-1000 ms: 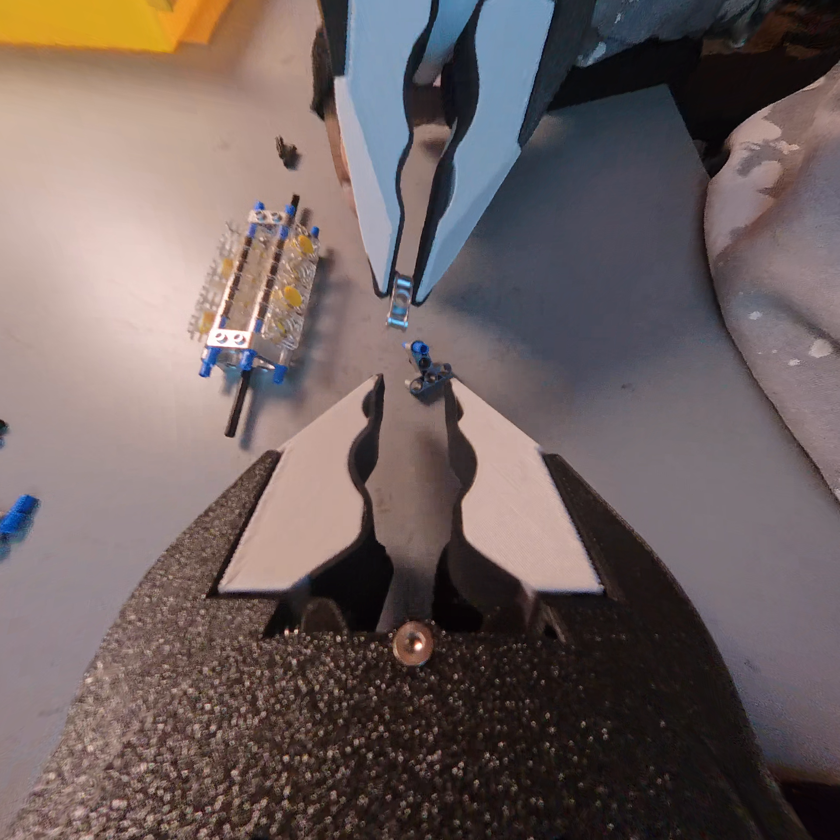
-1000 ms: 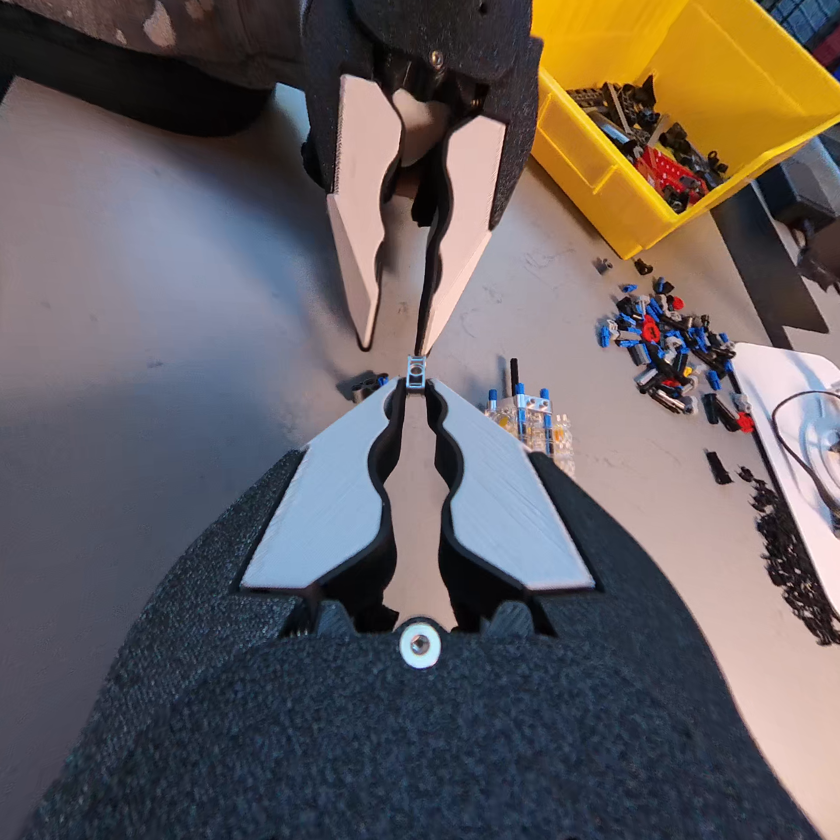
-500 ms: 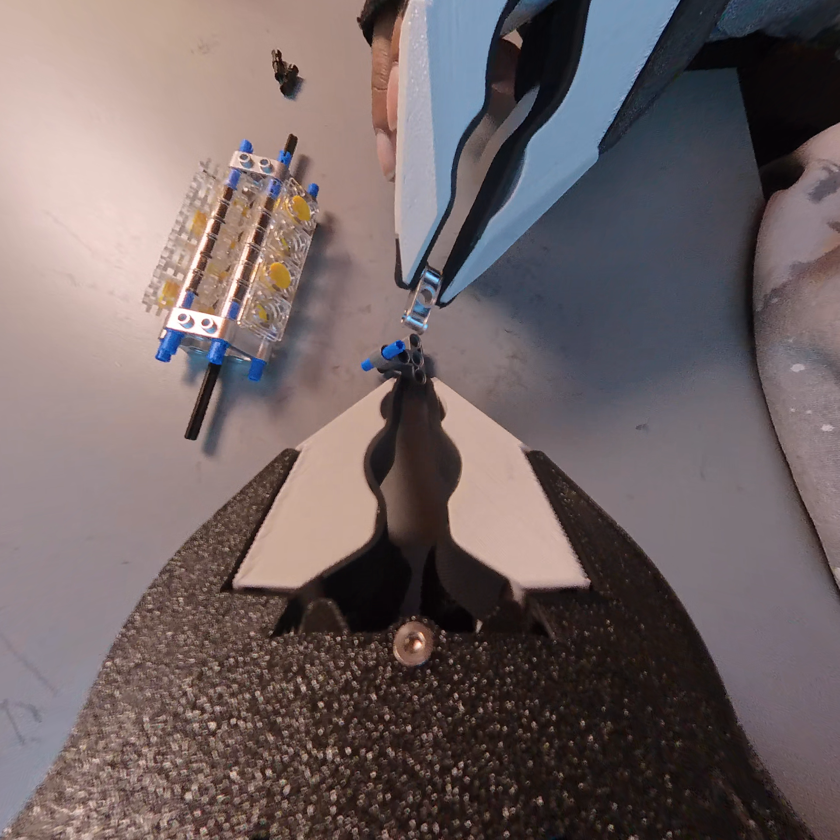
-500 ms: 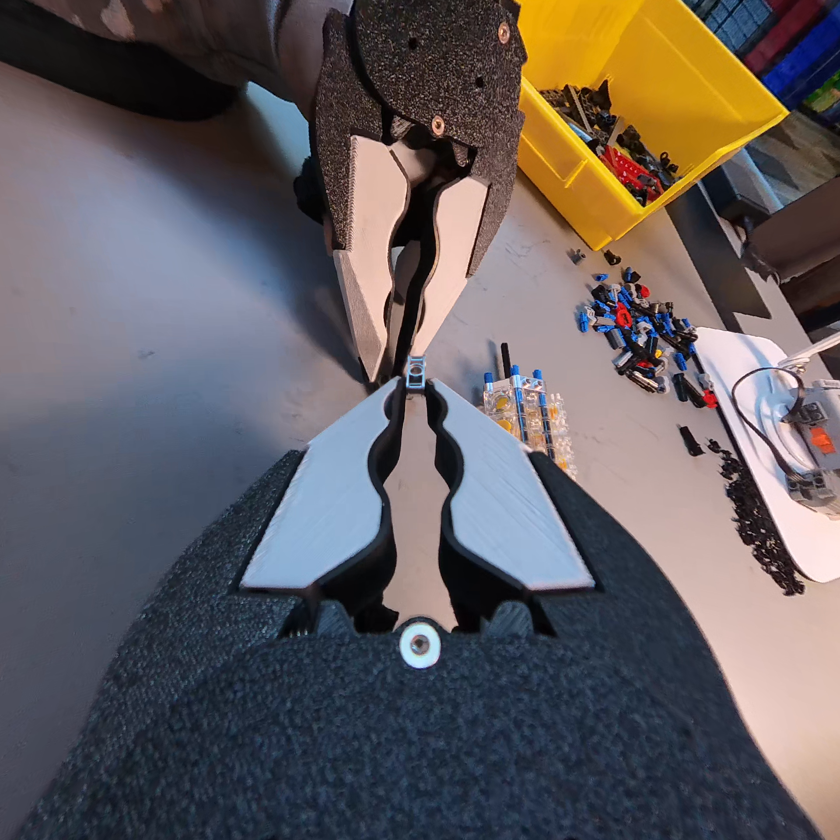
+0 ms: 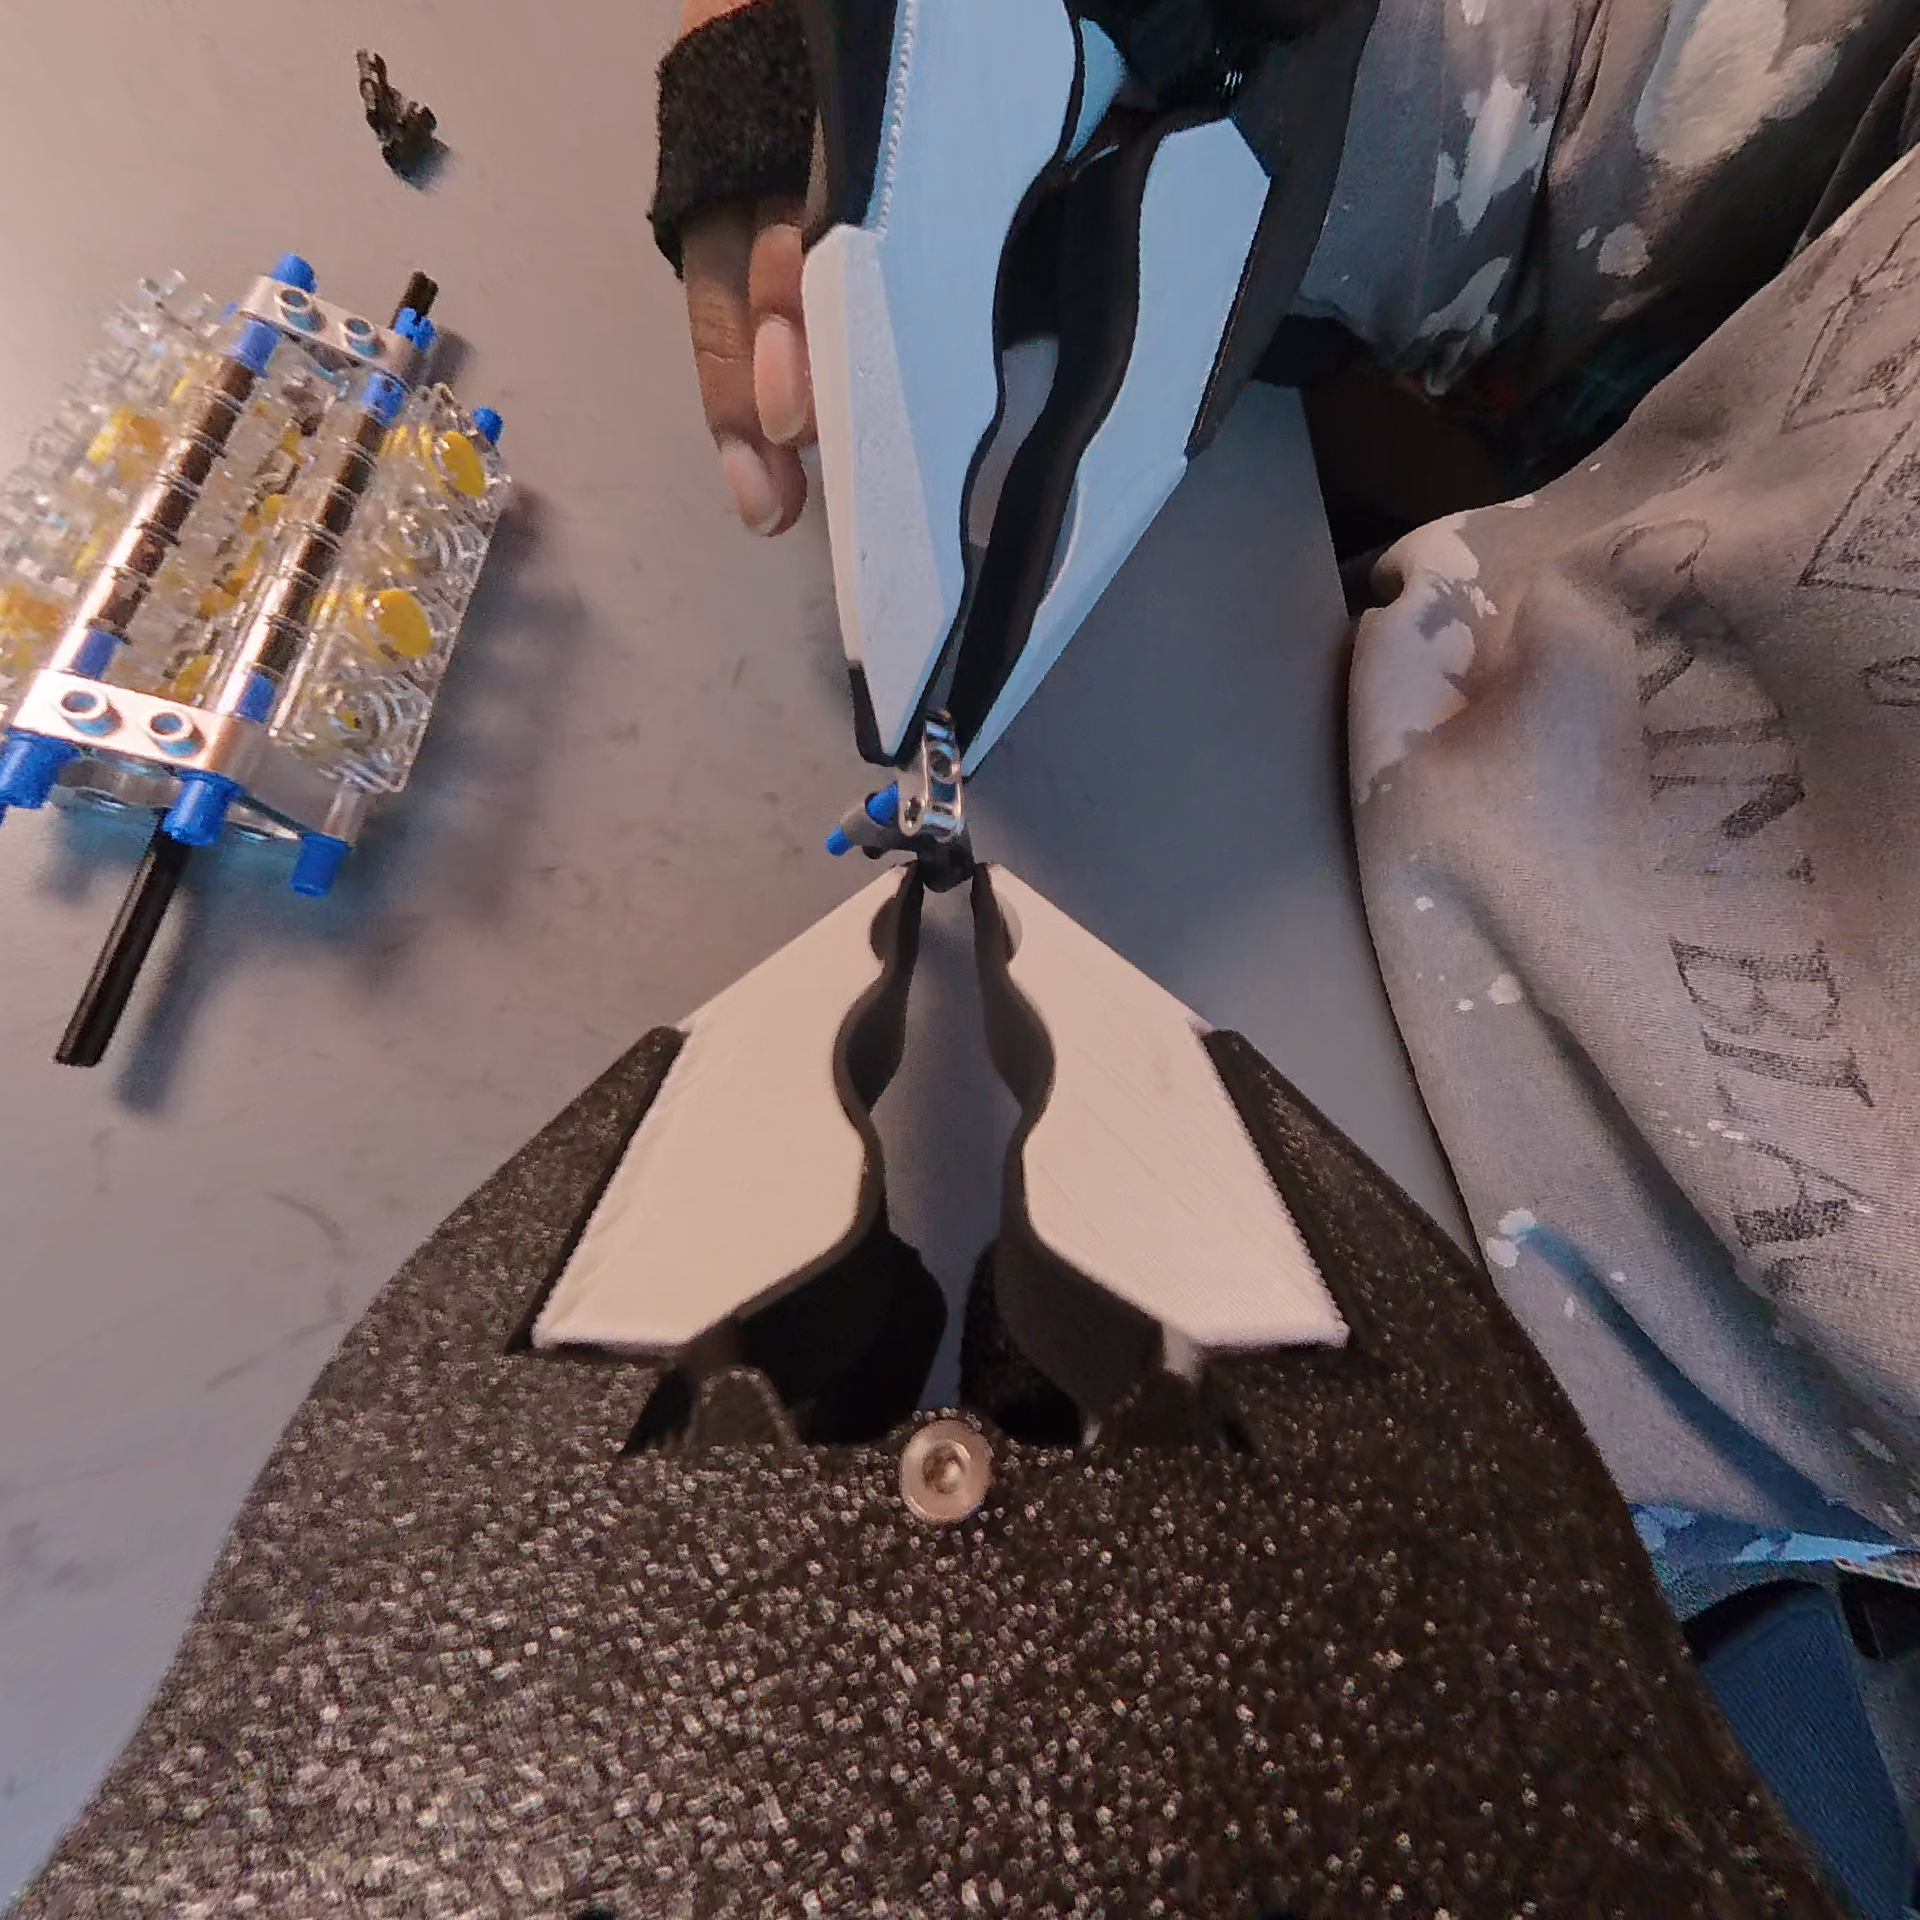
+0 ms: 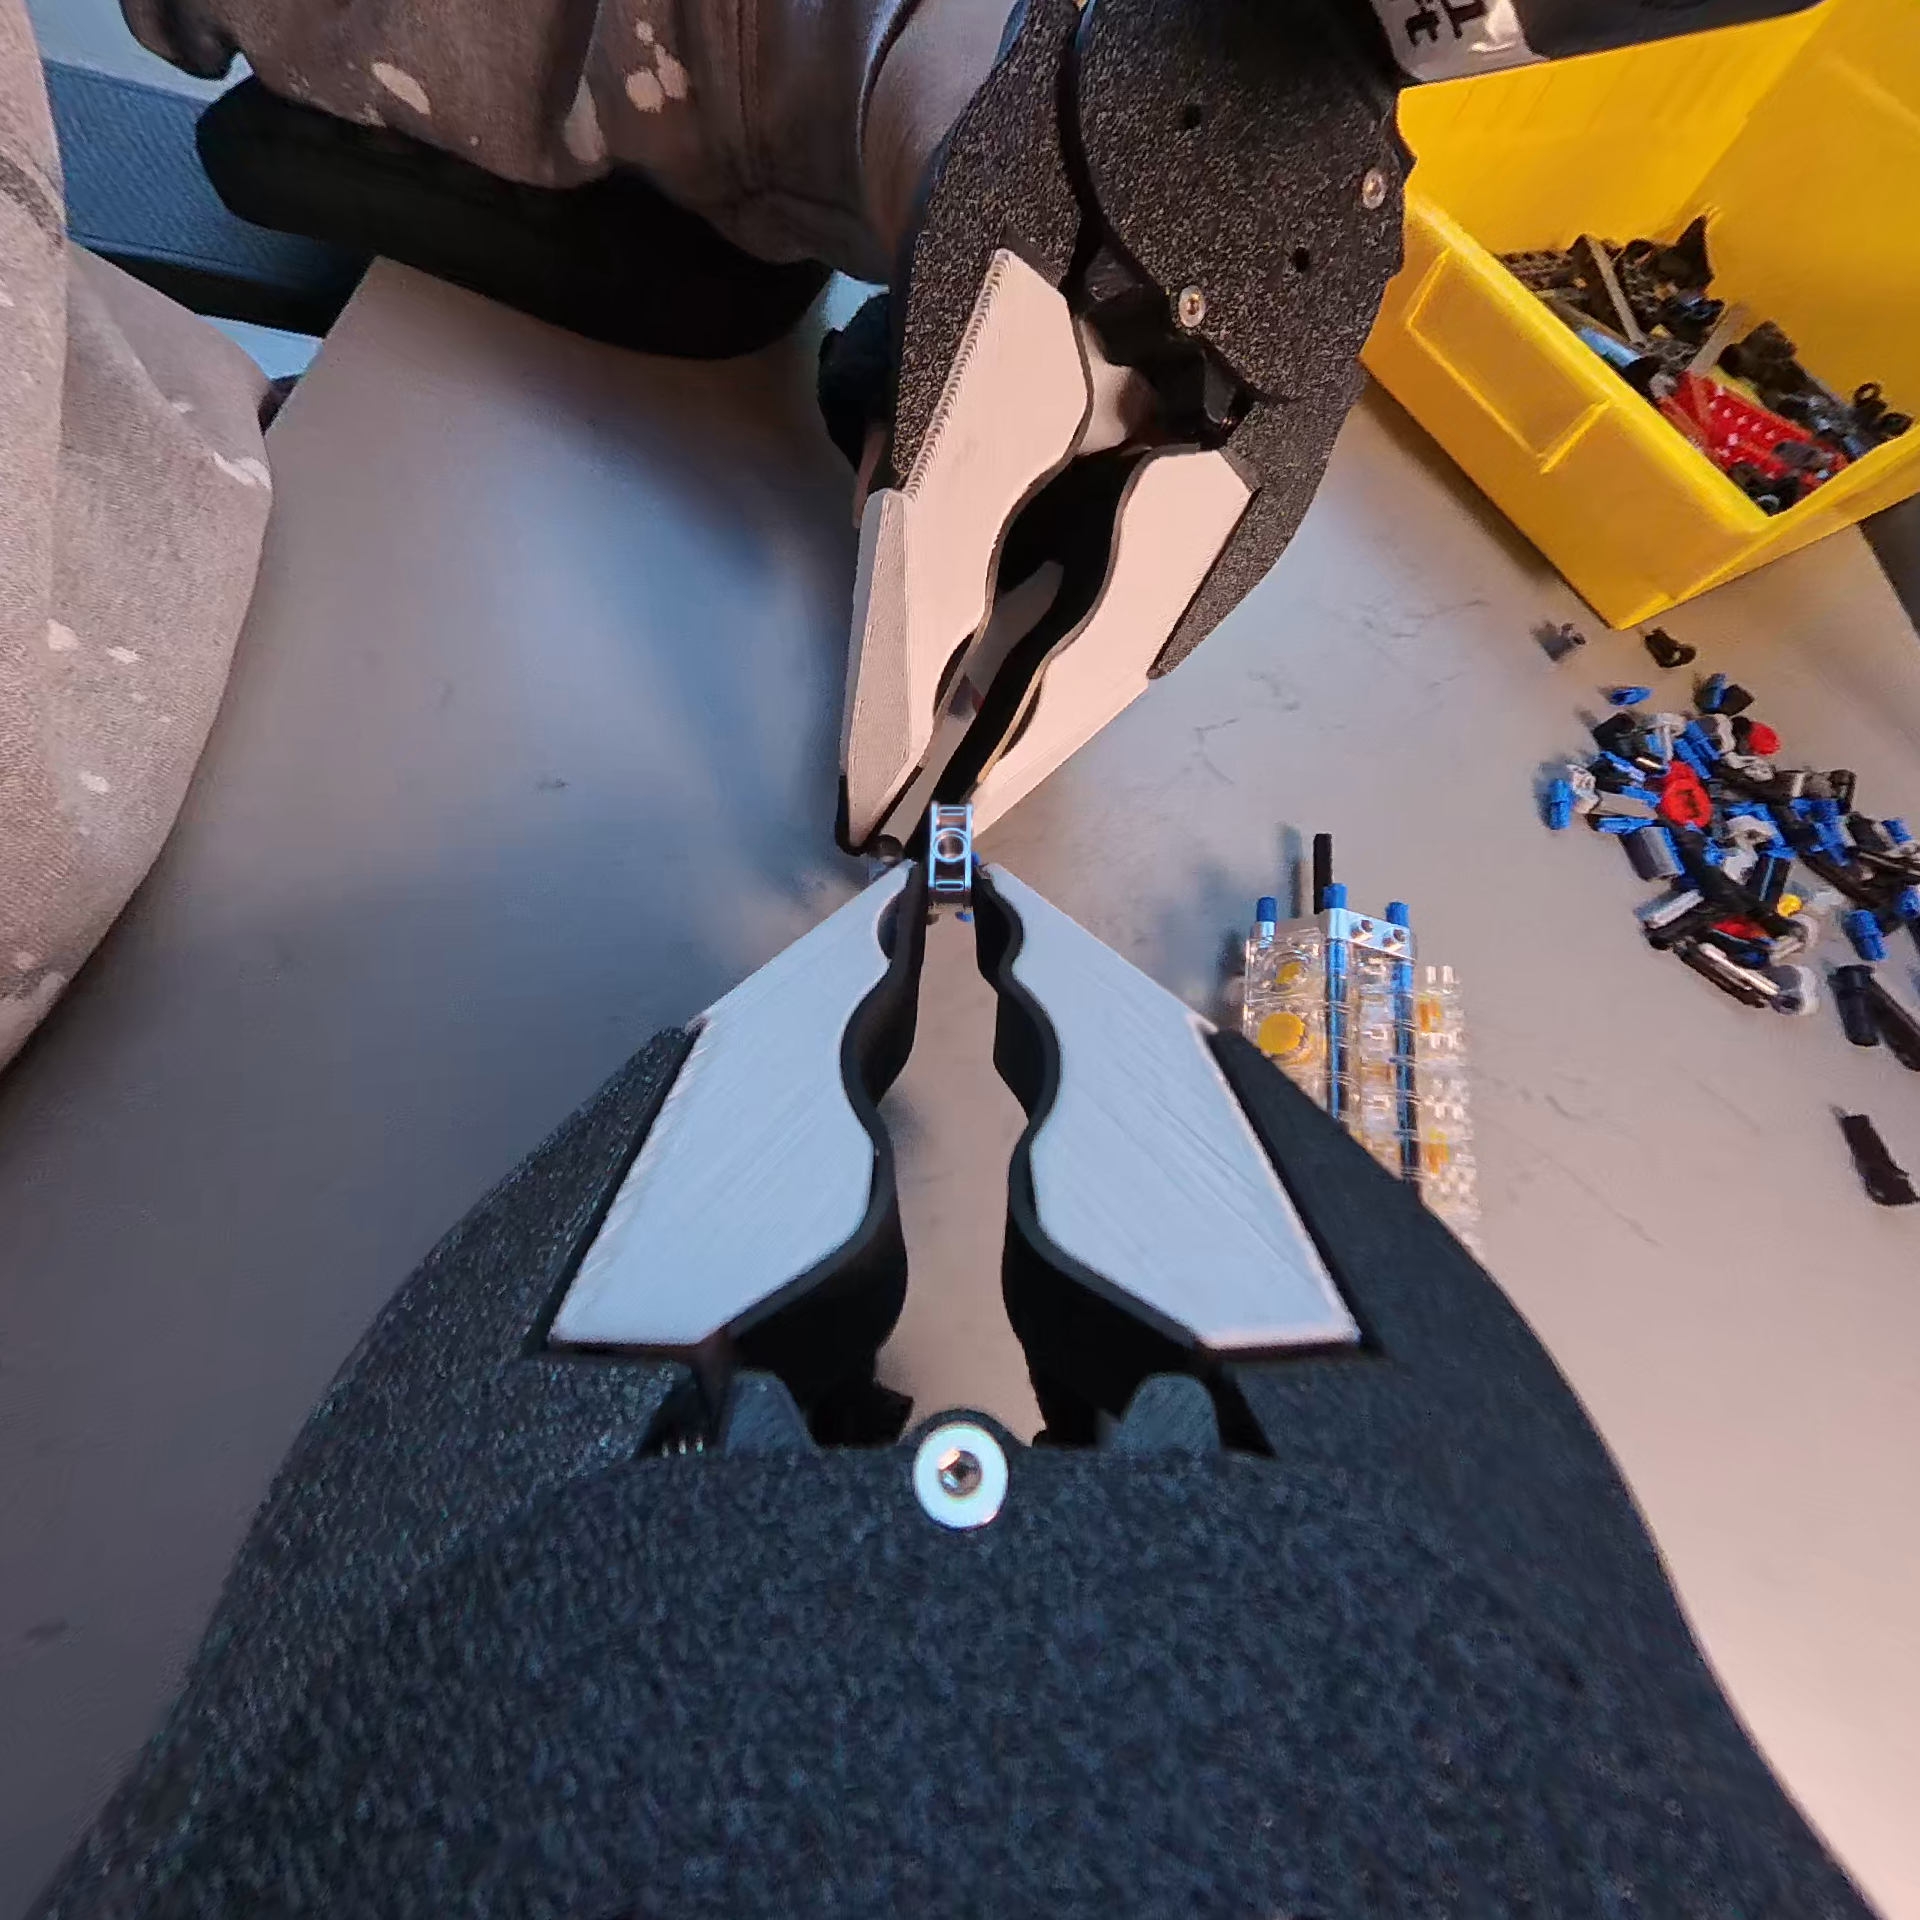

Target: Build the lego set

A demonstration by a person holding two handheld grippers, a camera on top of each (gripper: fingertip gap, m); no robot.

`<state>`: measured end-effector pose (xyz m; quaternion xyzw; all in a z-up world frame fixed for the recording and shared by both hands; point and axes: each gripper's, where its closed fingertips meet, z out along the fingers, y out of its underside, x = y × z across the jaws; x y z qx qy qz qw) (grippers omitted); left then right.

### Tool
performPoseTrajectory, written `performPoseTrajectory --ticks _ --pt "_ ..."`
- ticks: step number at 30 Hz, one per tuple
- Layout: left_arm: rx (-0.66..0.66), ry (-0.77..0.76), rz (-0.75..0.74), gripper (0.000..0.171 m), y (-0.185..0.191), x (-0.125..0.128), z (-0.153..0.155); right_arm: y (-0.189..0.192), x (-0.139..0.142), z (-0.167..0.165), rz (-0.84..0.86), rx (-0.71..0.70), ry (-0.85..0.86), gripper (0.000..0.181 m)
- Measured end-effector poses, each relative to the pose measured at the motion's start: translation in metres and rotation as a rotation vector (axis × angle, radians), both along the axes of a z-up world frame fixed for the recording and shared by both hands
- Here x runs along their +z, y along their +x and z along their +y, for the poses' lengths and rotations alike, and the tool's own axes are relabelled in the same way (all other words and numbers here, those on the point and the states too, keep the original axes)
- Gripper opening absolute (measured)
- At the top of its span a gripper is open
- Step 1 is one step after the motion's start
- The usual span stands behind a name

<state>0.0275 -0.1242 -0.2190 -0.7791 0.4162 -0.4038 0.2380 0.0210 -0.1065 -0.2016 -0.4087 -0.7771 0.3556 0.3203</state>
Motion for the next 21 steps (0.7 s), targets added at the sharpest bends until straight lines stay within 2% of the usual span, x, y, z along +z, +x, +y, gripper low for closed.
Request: performPoseTrajectory --ticks 21 --pt "-0.029 -0.042 0.022 0.008 0.003 -0.007 -0.004 0.0 -0.014 0.001 -0.102 -0.006 0.05 0.006"
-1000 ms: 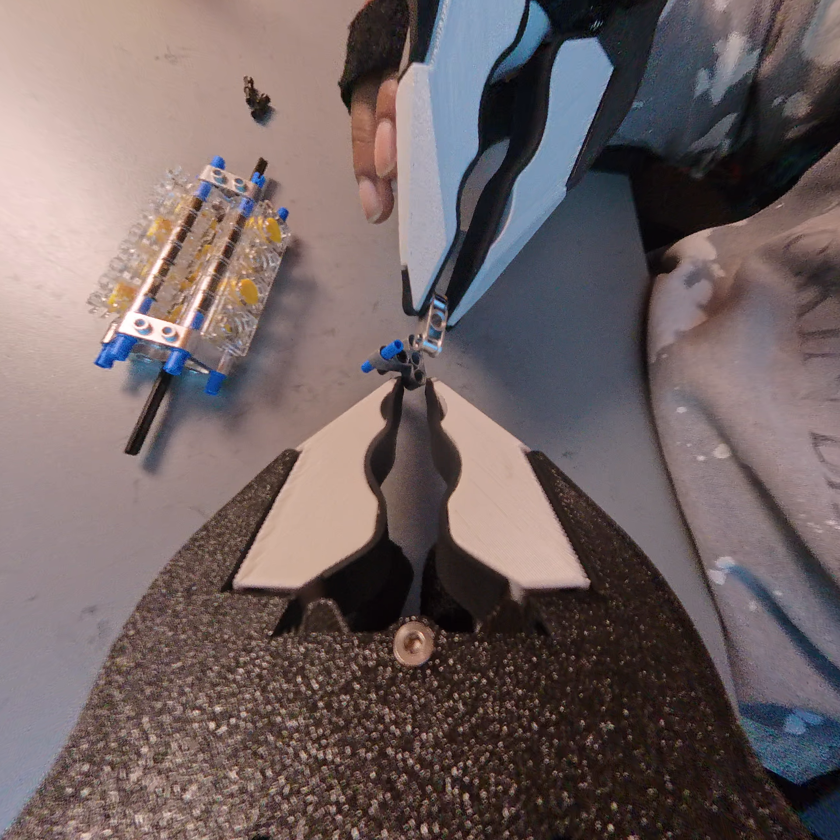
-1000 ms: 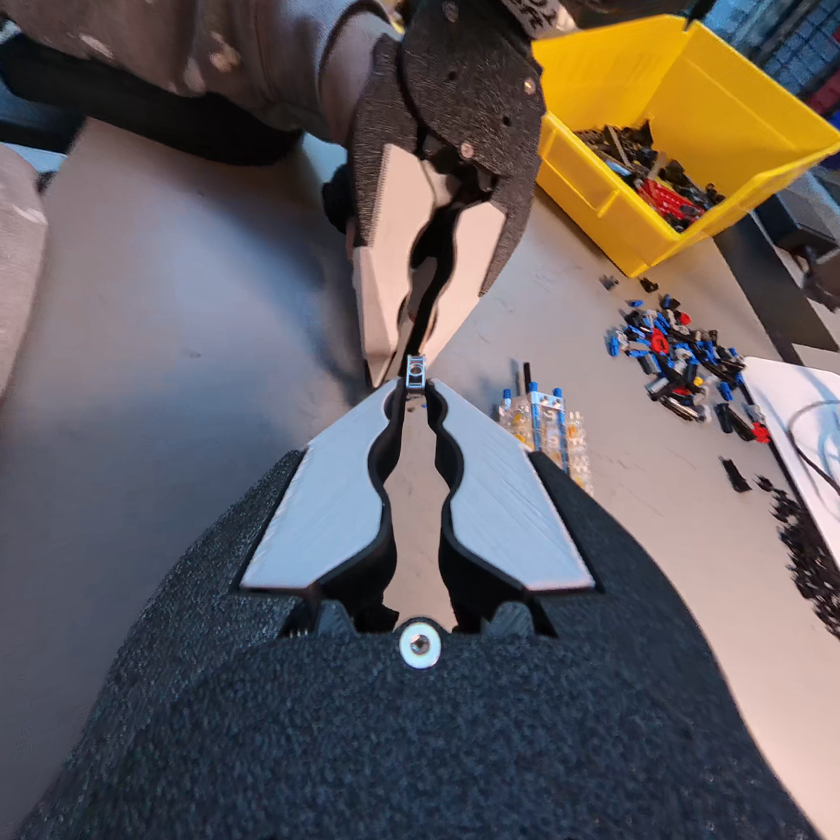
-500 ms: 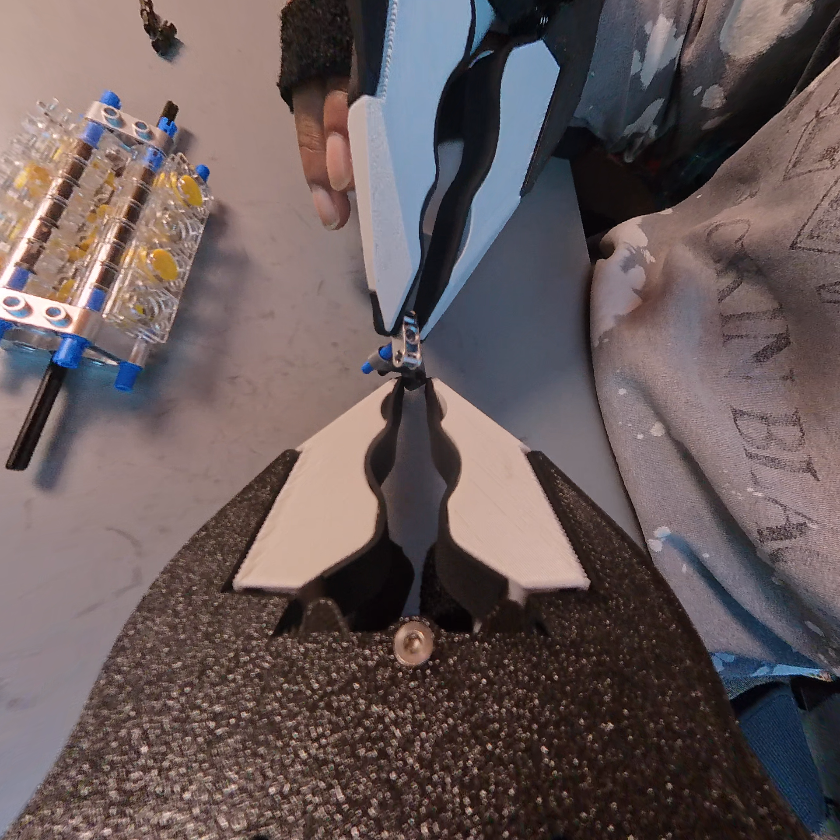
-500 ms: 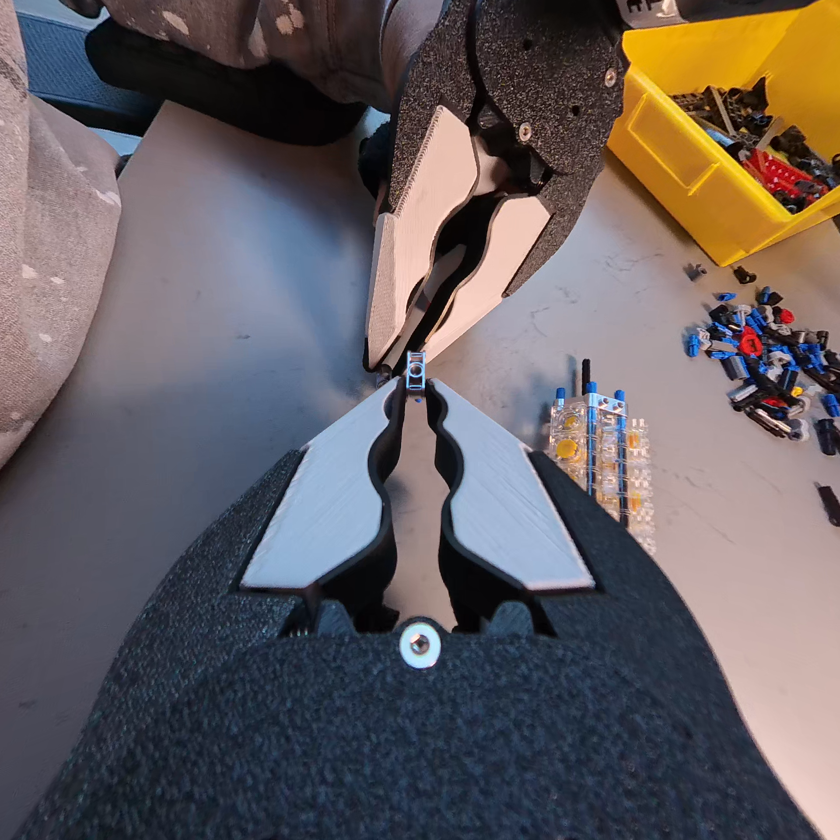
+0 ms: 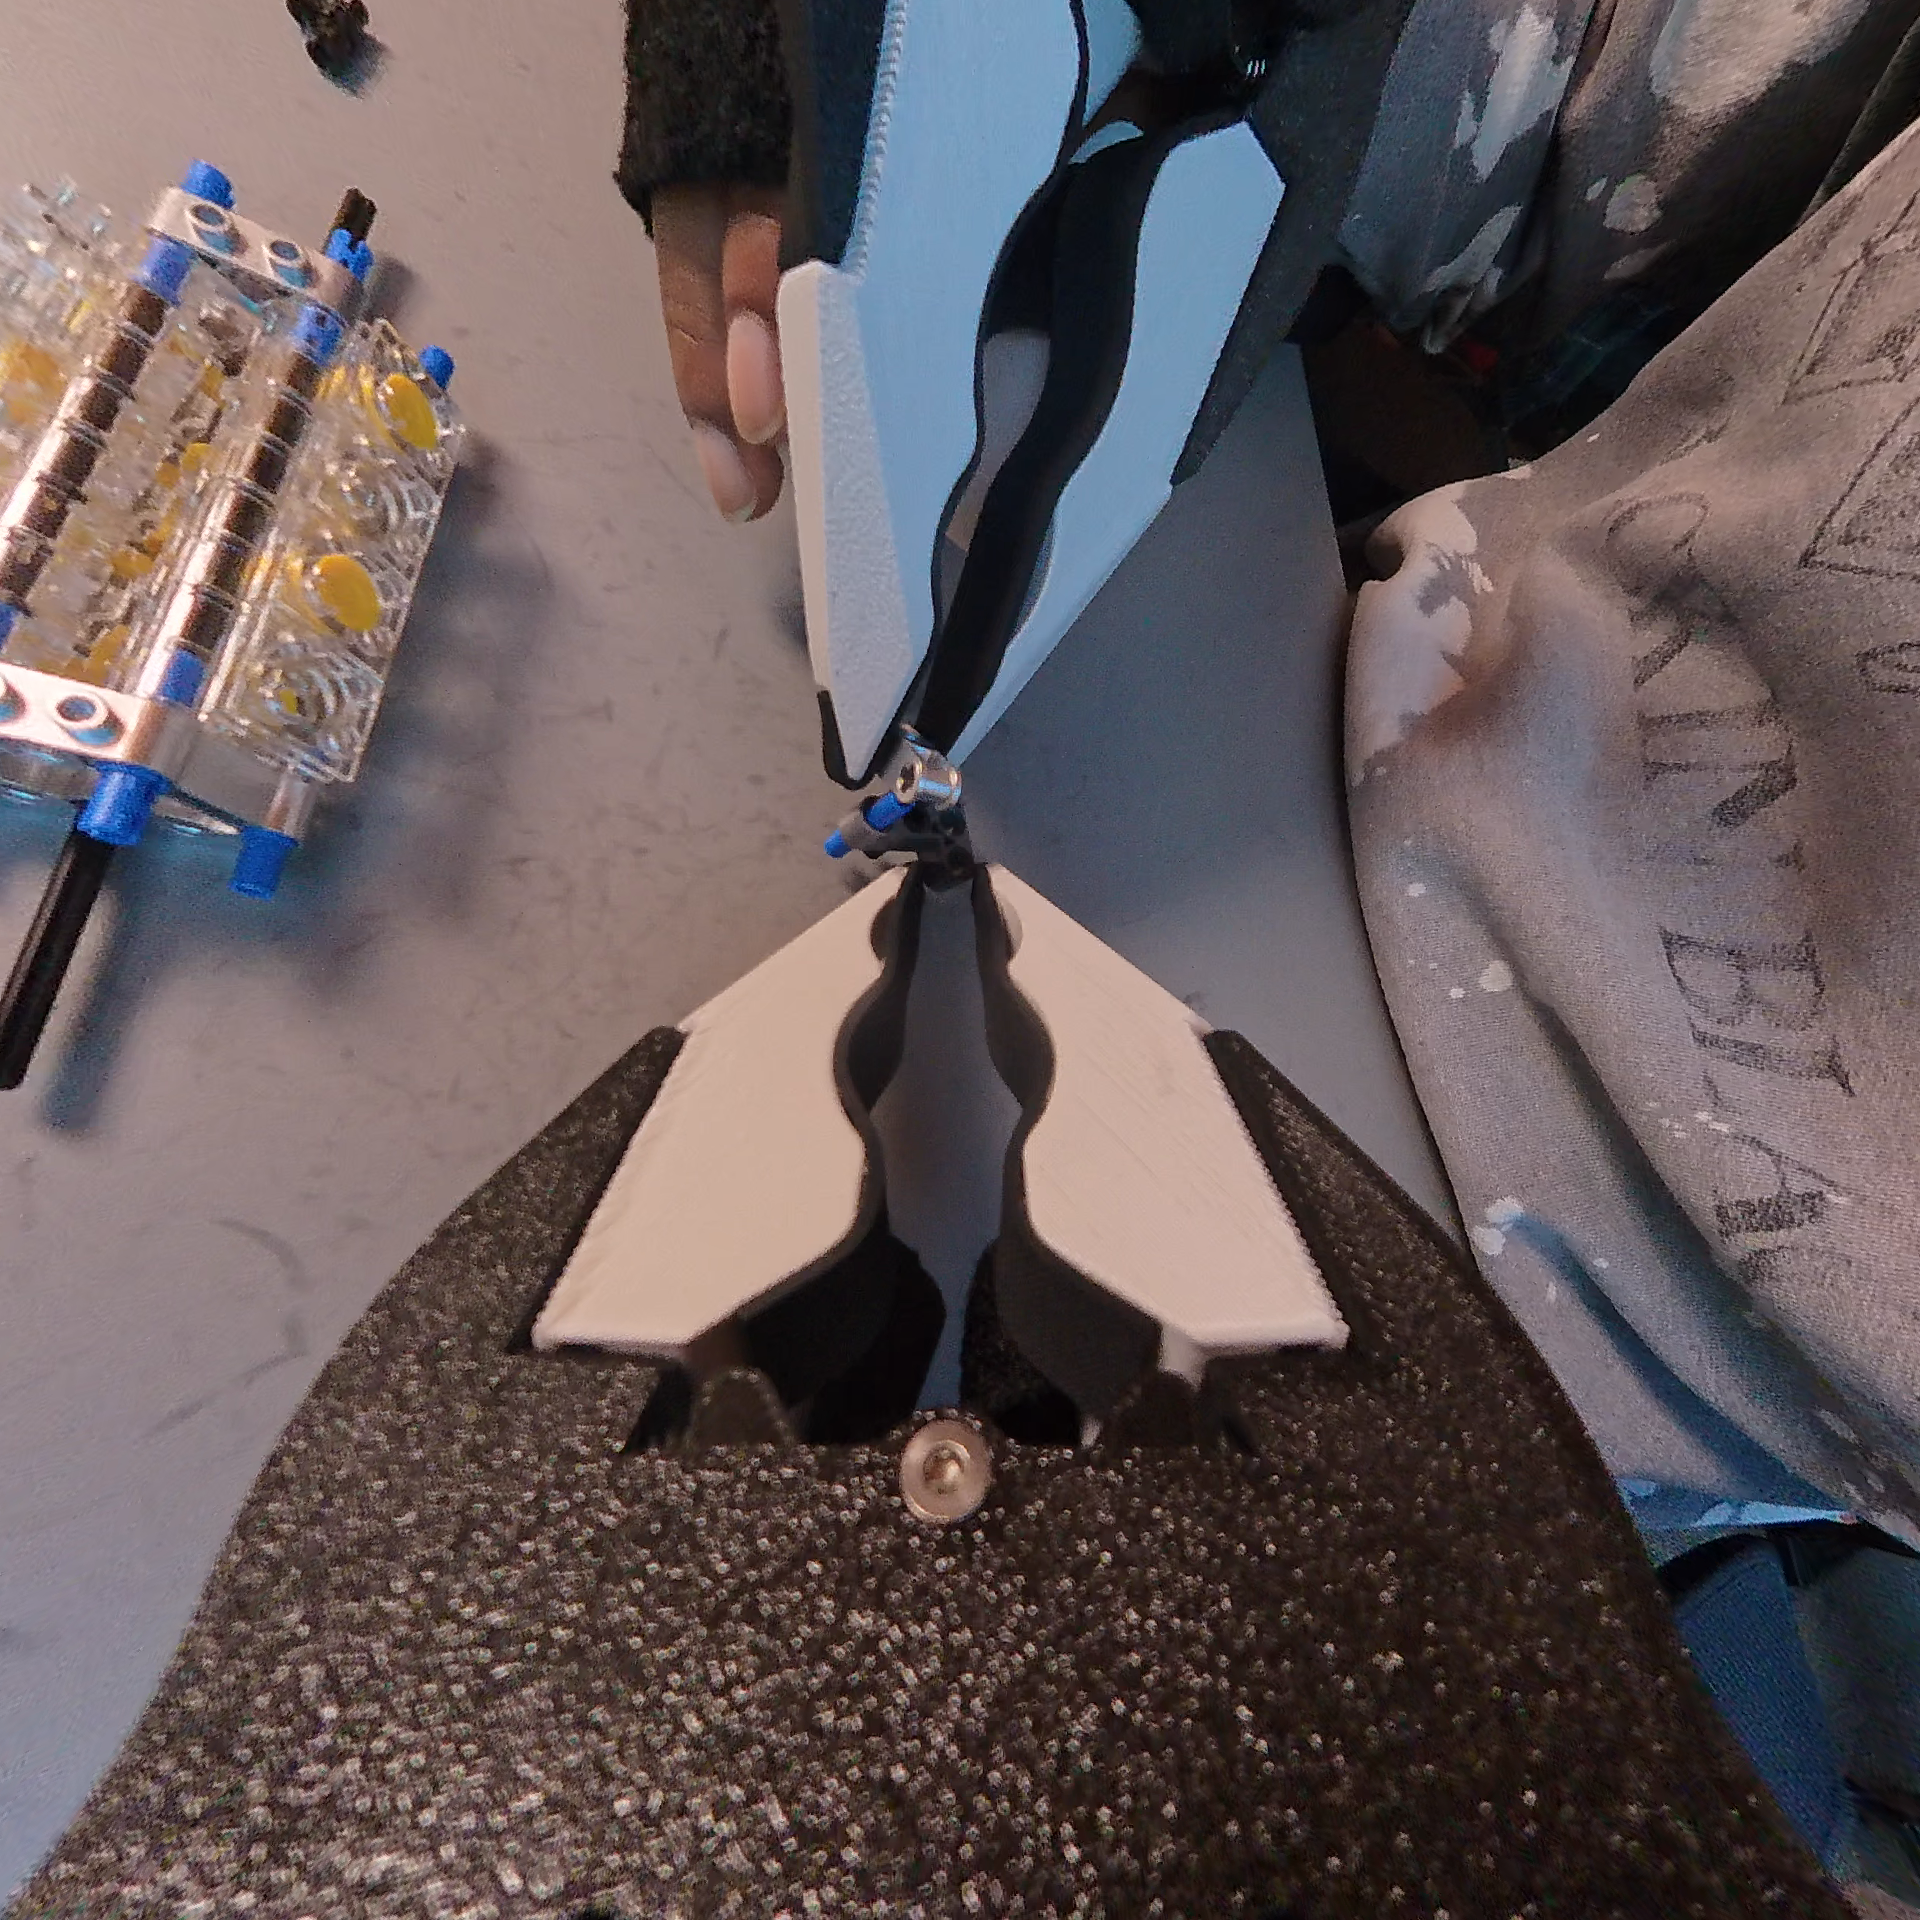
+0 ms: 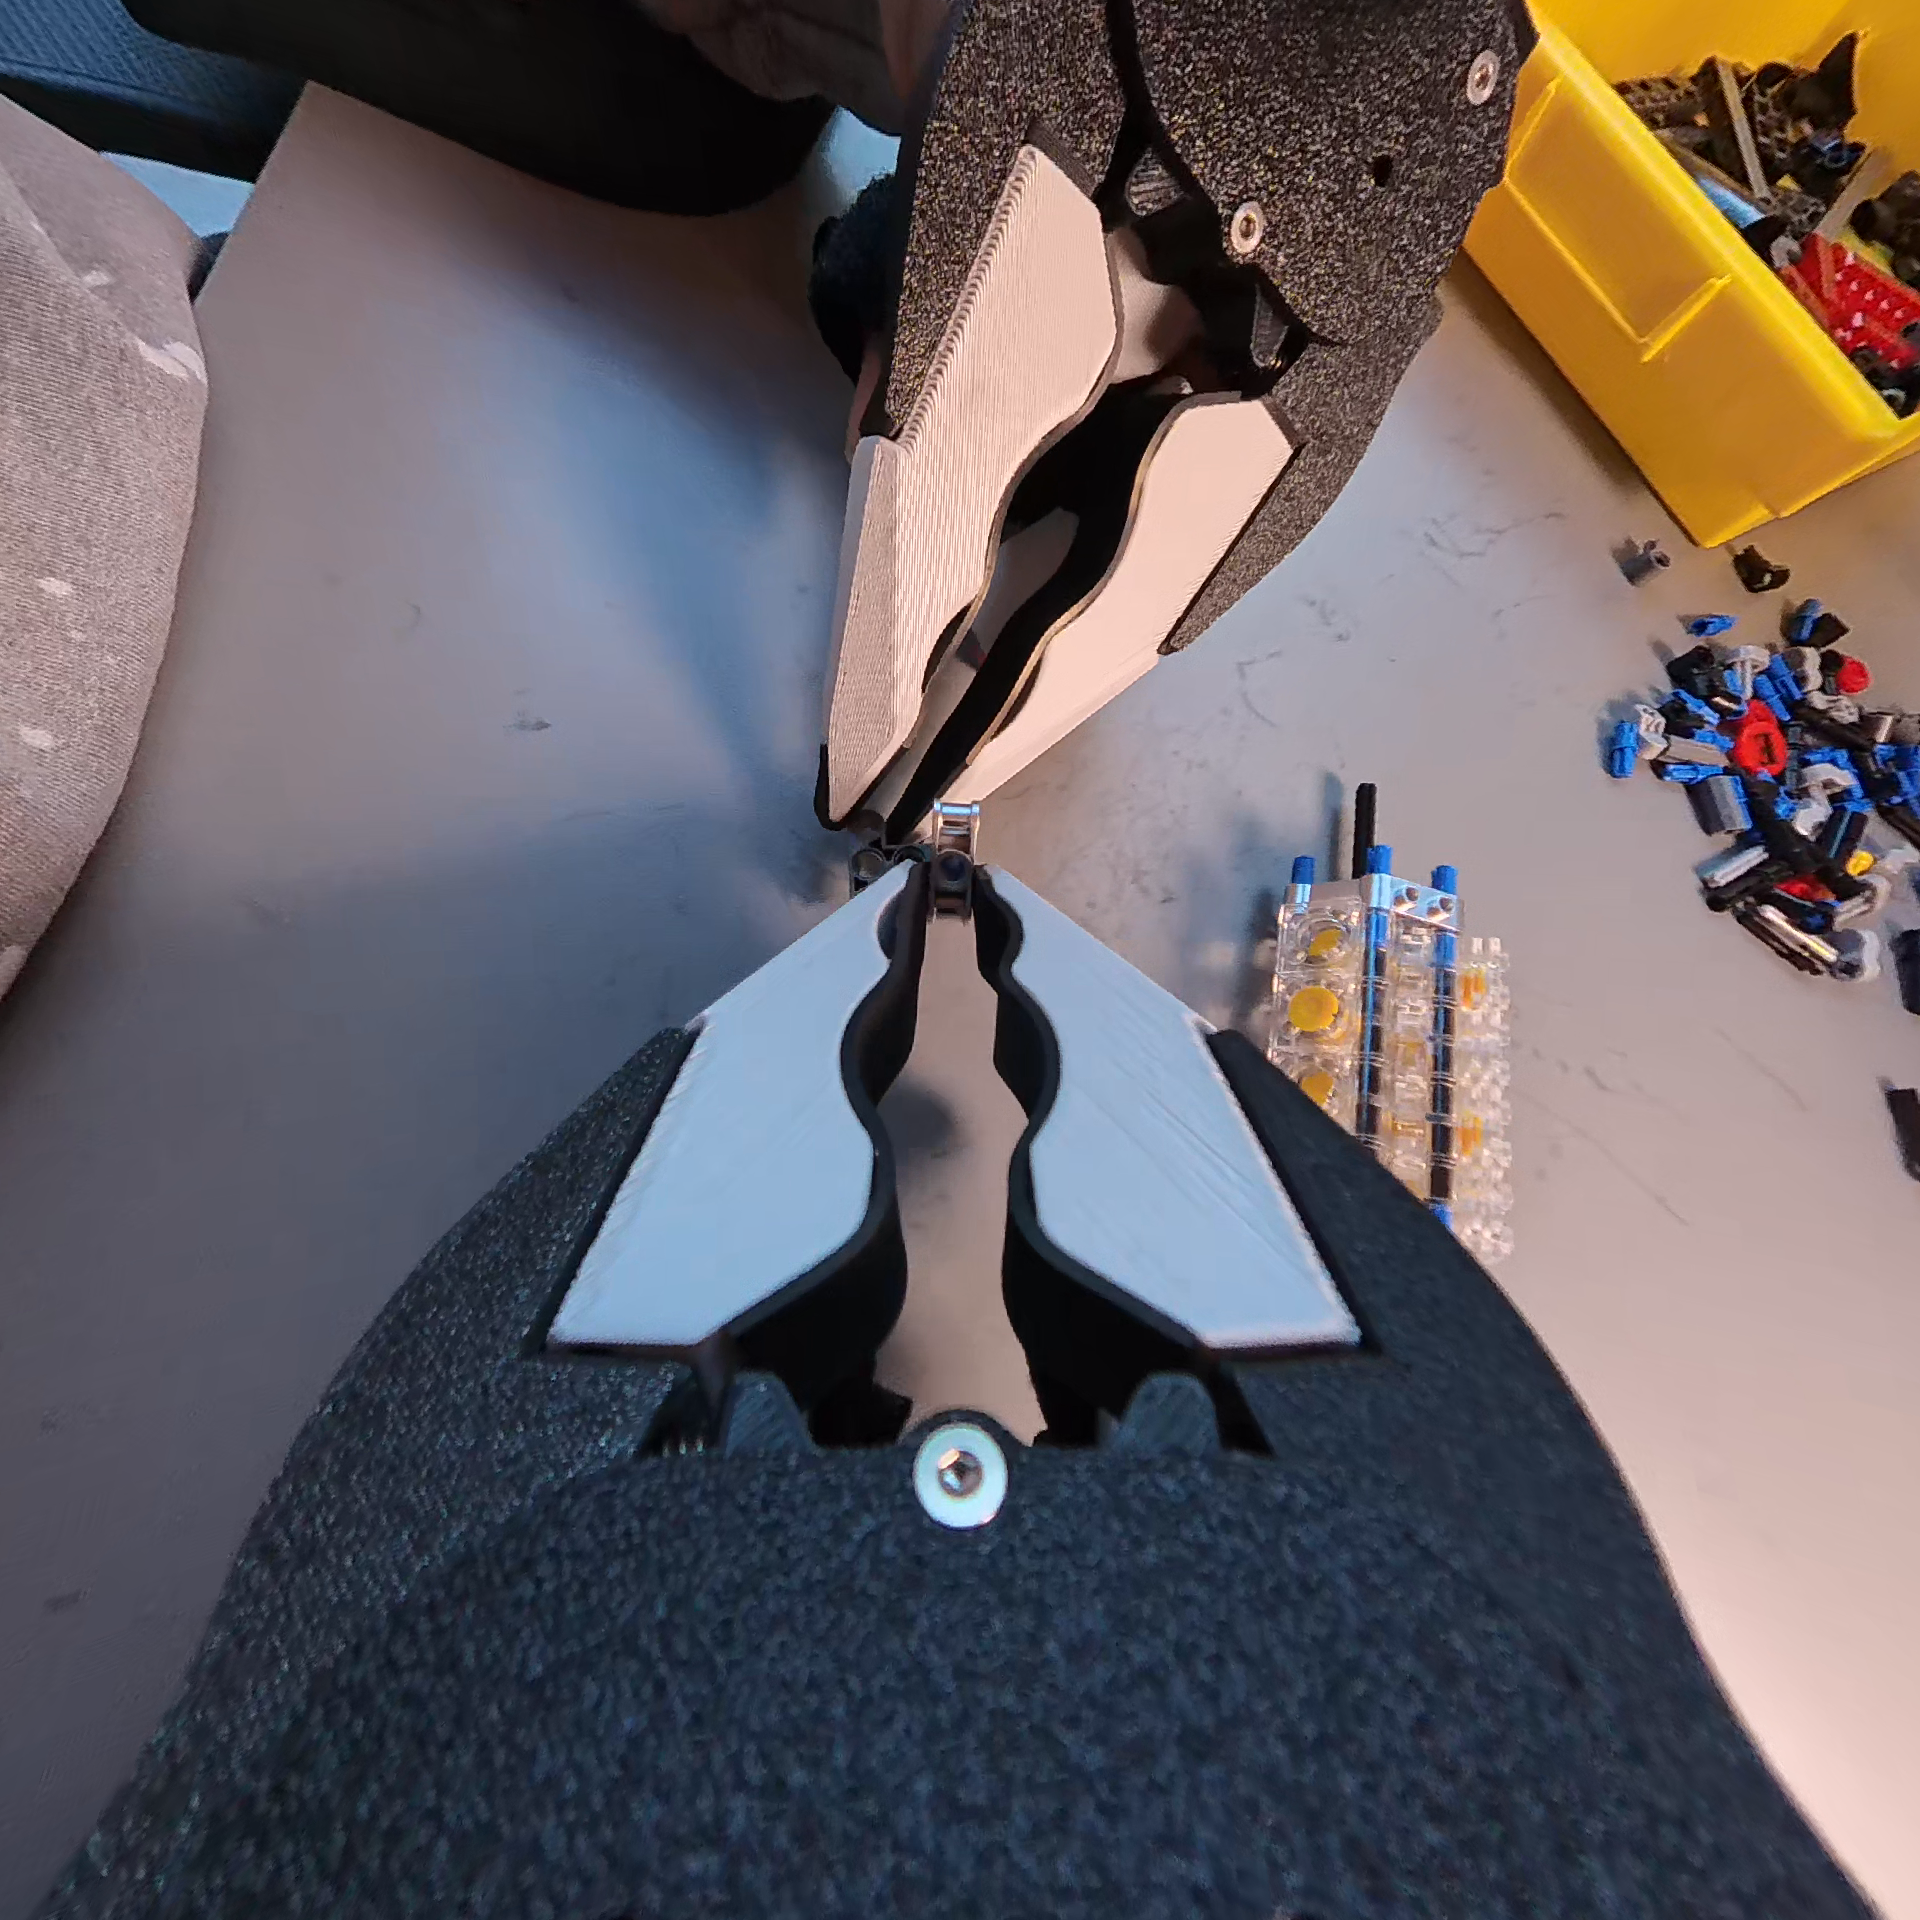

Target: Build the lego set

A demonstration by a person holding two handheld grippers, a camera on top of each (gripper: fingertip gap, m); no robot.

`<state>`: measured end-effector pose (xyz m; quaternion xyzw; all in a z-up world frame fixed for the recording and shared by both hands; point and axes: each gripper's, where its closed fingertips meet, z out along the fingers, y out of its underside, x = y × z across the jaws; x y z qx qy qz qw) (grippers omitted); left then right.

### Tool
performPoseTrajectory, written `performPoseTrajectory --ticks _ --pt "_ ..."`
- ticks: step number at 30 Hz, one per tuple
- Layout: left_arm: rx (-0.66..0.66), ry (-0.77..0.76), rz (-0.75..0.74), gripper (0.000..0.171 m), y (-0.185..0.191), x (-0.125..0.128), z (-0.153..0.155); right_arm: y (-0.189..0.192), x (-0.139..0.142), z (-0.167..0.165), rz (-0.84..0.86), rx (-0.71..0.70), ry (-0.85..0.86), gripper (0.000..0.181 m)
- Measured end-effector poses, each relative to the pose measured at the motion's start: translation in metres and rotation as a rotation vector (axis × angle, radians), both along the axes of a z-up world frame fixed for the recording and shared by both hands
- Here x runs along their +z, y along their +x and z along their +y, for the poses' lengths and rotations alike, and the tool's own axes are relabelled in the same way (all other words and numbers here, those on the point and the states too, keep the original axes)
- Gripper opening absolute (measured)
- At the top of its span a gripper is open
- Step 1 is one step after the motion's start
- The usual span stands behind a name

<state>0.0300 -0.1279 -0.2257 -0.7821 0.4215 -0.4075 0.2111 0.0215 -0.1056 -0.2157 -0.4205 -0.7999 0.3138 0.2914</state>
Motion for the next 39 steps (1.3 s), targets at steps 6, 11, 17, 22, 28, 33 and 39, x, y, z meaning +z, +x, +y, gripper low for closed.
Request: performPoseTrajectory --ticks 6,11,17,22,28,33,39 --pt "0.002 -0.01 0.016 0.008 0.0018 -0.0006 0.0 -0.0005 0.0023 -0.0013 -0.016 0.008 0.036 0.007" --pt "-0.008 -0.009 0.026 0.008 0.0036 -0.0011 -0.0022 0.0009 -0.0009 -0.0022 -0.056 0.021 0.065 0.006" --pt "-0.008 -0.008 0.028 0.008 0.0036 -0.0013 -0.0036 0.0019 -0.0018 -0.0028 -0.064 0.016 0.06 0.006" --pt "-0.01 -0.013 0.027 0.008 0.004 -0.0013 -0.0044 0.0023 -0.0023 -0.004 -0.074 0.015 0.066 0.005" --pt "-0.01 -0.019 0.024 0.008 0.0043 -0.0011 -0.005 0.0034 -0.0029 -0.0049 -0.075 0.015 0.054 0.006" --pt "-0.008 -0.019 0.02 0.008 0.0043 -0.0011 -0.0049 0.0056 -0.0035 -0.0048 -0.075 0.018 0.043 0.005" --pt "-0.011 -0.019 0.021 0.008 0.0043 -0.0012 -0.0053 0.0072 0.0022 -0.0026 -0.063 0.005 0.003 0.012"
